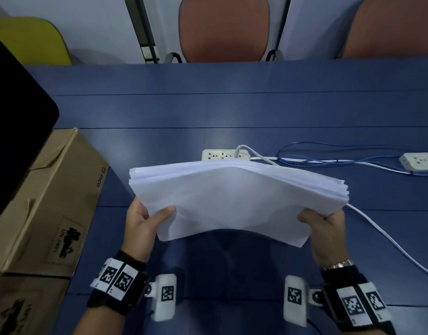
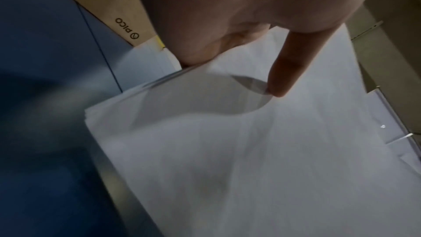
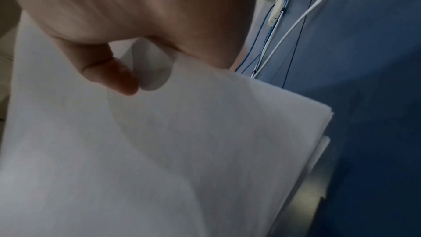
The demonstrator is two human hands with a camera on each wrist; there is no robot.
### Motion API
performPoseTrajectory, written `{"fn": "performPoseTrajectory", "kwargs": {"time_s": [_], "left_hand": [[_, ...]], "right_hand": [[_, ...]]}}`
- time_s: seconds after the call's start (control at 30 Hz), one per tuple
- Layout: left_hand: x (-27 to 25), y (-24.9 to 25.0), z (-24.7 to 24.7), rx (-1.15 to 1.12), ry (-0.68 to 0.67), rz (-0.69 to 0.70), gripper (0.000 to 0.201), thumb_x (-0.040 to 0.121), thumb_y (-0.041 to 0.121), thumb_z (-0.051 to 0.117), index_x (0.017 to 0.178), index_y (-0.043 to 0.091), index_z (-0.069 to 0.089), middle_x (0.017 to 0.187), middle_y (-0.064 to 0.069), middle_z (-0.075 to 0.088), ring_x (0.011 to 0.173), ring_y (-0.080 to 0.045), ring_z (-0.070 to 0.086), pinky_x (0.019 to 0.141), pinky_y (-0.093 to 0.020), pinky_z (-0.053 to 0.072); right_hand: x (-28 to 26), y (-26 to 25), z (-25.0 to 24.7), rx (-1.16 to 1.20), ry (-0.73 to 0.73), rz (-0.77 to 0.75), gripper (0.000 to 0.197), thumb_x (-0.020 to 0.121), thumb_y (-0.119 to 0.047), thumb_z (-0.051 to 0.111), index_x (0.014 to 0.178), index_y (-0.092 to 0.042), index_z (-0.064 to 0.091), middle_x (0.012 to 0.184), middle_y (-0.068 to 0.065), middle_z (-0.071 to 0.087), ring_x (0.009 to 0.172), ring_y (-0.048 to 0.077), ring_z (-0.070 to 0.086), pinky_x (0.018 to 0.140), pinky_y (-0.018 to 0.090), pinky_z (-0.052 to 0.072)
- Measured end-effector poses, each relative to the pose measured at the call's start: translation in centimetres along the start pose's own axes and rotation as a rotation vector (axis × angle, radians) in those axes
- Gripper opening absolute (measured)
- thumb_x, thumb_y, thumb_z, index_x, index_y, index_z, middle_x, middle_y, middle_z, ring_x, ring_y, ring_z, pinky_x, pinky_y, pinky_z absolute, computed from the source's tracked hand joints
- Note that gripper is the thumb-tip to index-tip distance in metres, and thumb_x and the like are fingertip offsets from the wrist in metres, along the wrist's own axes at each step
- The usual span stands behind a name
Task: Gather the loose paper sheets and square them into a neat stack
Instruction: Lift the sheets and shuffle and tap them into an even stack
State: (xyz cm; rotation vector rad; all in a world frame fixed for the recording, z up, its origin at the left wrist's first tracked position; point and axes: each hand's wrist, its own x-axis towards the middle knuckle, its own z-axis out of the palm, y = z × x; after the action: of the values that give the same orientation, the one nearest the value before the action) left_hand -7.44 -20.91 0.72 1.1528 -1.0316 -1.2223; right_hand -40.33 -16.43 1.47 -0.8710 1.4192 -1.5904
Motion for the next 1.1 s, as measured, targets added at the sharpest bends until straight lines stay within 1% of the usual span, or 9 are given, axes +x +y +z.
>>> {"fn": "performPoseTrajectory", "kwargs": {"time_s": [0.3, 0.4, 0.5, 0.57, 0.63, 0.77, 0.87, 1.0, 1.1], "left_hand": [[0.2, 0.0, 0.3, 0.099, -0.013, -0.15, 0.033, 0.079, -0.02, 0.066, 0.104, 0.001, 0.07, 0.093, 0.001, 0.08, 0.087, -0.019, 0.075, 0.073, -0.028, 0.06], [0.3, 2.9, 0.9, -0.011, 0.03, -0.182, 0.036, 0.079, -0.024, 0.061, 0.102, 0.002, 0.07, 0.096, -0.005, 0.08, 0.088, -0.022, 0.075, 0.077, -0.033, 0.061], [-0.1, 5.5, 1.8, -0.131, 0.071, -0.24, 0.036, 0.082, -0.021, 0.06, 0.106, 0.003, 0.071, 0.107, -0.011, 0.078, 0.096, -0.025, 0.075, 0.084, -0.038, 0.06], [-0.4, 6.9, 2.9, -0.219, 0.079, -0.289, 0.034, 0.084, -0.017, 0.061, 0.11, 0.002, 0.069, 0.112, -0.013, 0.076, 0.096, -0.025, 0.075, 0.082, -0.037, 0.061], [-0.9, 7.8, 4.6, -0.304, 0.069, -0.332, 0.035, 0.085, -0.014, 0.06, 0.116, 0.001, 0.067, 0.116, -0.014, 0.075, 0.1, -0.027, 0.074, 0.082, -0.037, 0.061], [-1.7, 8.5, 7.1, -0.399, 0.071, -0.332, 0.043, 0.087, -0.01, 0.061, 0.128, 0.003, 0.063, 0.124, -0.012, 0.072, 0.114, -0.028, 0.068, 0.097, -0.041, 0.052], [-2.1, 7.5, 7.3, -0.438, 0.056, -0.392, 0.042, 0.088, -0.008, 0.062, 0.128, 0.003, 0.062, 0.125, -0.012, 0.071, 0.115, -0.027, 0.068, 0.099, -0.041, 0.05], [-2.2, 4.7, 5.1, -0.244, 0.14, -0.53, 0.049, 0.079, 0.004, 0.076, 0.122, 0.01, 0.055, 0.125, -0.016, 0.065, 0.108, -0.029, 0.065, 0.089, -0.042, 0.052], [-1.9, 3.9, 3.3, -0.044, 0.25, -0.454, 0.094, 0.074, 0.002, 0.082, 0.15, 0.021, 0.03, 0.144, -0.004, 0.041, 0.133, -0.018, 0.045, 0.107, -0.037, 0.039]], "right_hand": [[0.9, -0.2, 0.0, -0.098, -0.038, 0.111, 0.035, 0.081, 0.019, 0.055, 0.083, -0.014, 0.066, 0.071, -0.011, 0.071, 0.065, 0.006, 0.063, 0.061, 0.023, 0.05], [0.8, -3.1, -1.3, 0.053, -0.152, 0.155, 0.019, 0.09, -0.002, 0.057, 0.106, -0.009, 0.064, 0.102, 0.002, 0.074, 0.087, 0.015, 0.067, 0.079, 0.036, 0.049], [-1.0, -5.8, -3.5, 0.512, -0.354, 0.279, 0.066, 0.093, -0.046, 0.054, 0.145, -0.008, 0.04, 0.152, 0.024, 0.038, 0.131, 0.035, 0.042, 0.104, 0.054, 0.034], [-2.9, -7.5, -2.1, 0.914, -0.478, 0.364, 0.098, 0.086, -0.055, 0.062, 0.155, -0.009, 0.011, 0.16, 0.024, 0.014, 0.142, 0.045, 0.015, 0.114, 0.067, 0.009], [-3.7, -9.3, 0.8, 0.851, -0.446, 0.323, 0.098, 0.081, -0.051, 0.07, 0.155, -0.014, 0.018, 0.155, 0.023, 0.028, 0.139, 0.046, 0.025, 0.114, 0.069, 0.015], [-2.9, -12.2, 6.5, 0.386, -0.066, 0.075, 0.027, 0.09, -0.012, 0.066, 0.117, -0.016, 0.063, 0.105, 0.003, 0.072, 0.097, 0.022, 0.066, 0.082, 0.046, 0.054], [-2.0, -12.5, 7.9, 0.246, 0.071, -0.086, 0.027, 0.094, 0.005, 0.057, 0.106, -0.018, 0.065, 0.083, -0.006, 0.076, 0.07, 0.009, 0.066, 0.057, 0.027, 0.051], [-2.2, -12.2, 7.8, 0.069, -0.077, -0.238, 0.031, 0.092, 0.011, 0.055, 0.104, -0.015, 0.065, 0.081, -0.011, 0.075, 0.071, 0.002, 0.066, 0.064, 0.018, 0.052], [-2.1, -11.9, 7.2, -0.117, -0.215, -0.296, 0.023, 0.093, 0.0, 0.058, 0.106, -0.018, 0.067, 0.092, 0.01, 0.076, 0.081, 0.026, 0.07, 0.076, 0.042, 0.059]]}}
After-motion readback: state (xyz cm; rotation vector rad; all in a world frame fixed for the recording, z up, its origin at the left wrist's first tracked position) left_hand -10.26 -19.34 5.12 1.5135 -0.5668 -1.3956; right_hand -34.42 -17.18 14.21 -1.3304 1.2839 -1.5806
